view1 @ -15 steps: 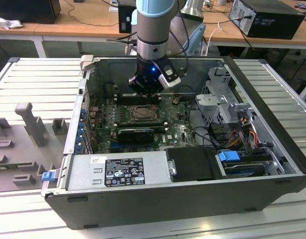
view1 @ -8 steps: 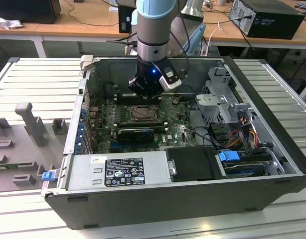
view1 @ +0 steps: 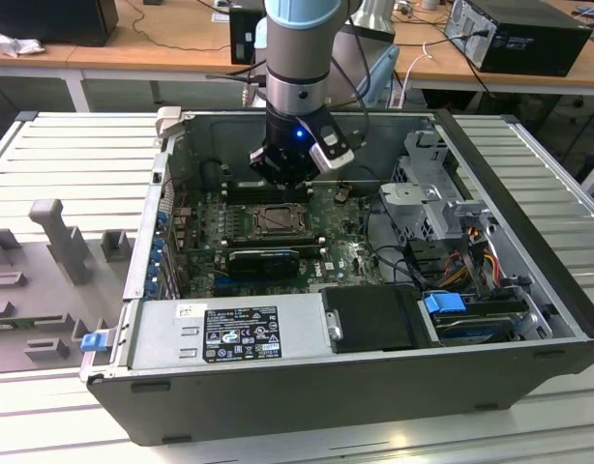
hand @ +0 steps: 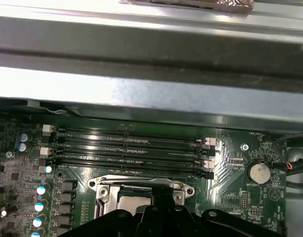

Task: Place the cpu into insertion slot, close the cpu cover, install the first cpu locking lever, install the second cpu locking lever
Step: 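Install the second cpu locking lever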

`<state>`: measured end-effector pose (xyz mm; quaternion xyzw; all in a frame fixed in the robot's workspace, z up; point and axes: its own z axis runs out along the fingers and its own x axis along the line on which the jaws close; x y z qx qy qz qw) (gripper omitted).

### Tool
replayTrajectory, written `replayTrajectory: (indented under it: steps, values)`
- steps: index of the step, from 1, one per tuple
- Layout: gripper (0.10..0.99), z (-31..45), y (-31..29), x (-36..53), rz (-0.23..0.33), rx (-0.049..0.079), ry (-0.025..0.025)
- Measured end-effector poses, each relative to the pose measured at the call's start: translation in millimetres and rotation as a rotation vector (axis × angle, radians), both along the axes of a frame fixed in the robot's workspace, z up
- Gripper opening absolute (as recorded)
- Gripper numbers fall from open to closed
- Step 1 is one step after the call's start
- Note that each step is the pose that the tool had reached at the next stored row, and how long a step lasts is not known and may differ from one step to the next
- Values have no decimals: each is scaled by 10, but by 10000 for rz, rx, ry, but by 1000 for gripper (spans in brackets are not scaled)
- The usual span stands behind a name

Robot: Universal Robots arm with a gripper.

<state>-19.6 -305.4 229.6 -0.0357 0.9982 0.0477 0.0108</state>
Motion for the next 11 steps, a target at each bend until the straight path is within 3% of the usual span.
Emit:
replayTrajectory:
  steps: [7, 11]
  values:
    - [106, -1, -91, 0, 1, -20, 0]
    - [106, 16, -97, 0, 0, -24, 0]
